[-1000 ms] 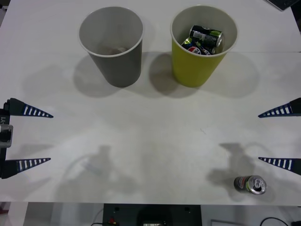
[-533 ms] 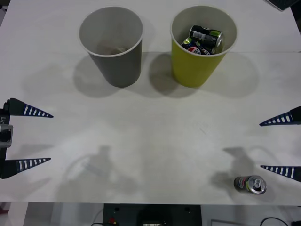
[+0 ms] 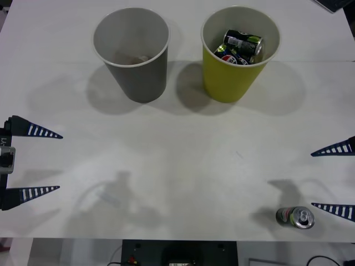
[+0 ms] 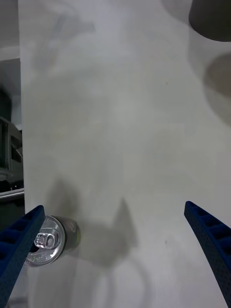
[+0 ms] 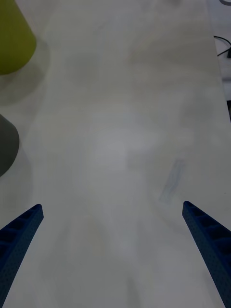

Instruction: Put the can into the green bin and the plastic bottle into the gray bin

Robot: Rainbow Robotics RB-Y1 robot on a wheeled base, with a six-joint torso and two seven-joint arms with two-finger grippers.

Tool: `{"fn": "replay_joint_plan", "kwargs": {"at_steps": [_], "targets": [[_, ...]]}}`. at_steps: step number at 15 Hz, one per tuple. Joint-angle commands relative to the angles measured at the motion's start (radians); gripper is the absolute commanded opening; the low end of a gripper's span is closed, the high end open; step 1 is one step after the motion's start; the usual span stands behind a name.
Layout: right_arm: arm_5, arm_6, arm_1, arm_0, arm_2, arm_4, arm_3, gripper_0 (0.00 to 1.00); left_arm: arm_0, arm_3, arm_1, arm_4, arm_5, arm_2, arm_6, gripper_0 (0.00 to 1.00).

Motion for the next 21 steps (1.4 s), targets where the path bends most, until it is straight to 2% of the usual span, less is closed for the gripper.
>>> {"fn": "replay_joint_plan", "kwargs": {"at_steps": [1,10,15,19,21], "targets": [[0.025,0.025,0.0,0.068,-0.027,-0.018,-0.017,1.0,0.0,0.0,0.0,0.0,0.0,0.0,0.0,1.0],[0.322,0.071,-0.014,0.364,-0.046,-0.078,-0.172,1.0,0.0,0.0,0.0,0.0,0.0,0.0,0.0,1.0],[0.483,0.097,-0.032,0.51,-0.046,-0.175,-0.204,1.0,0.0,0.0,0.0,0.0,0.0,0.0,0.0,1.0],[0.512,0.137,-0.032,0.565,-0.049,-0.224,-0.202,1.0,0.0,0.0,0.0,0.0,0.0,0.0,0.0,1.0],[0.509,0.224,-0.017,0.581,-0.055,-0.267,-0.187,1.0,0.0,0.0,0.0,0.0,0.0,0.0,0.0,1.0]]}}
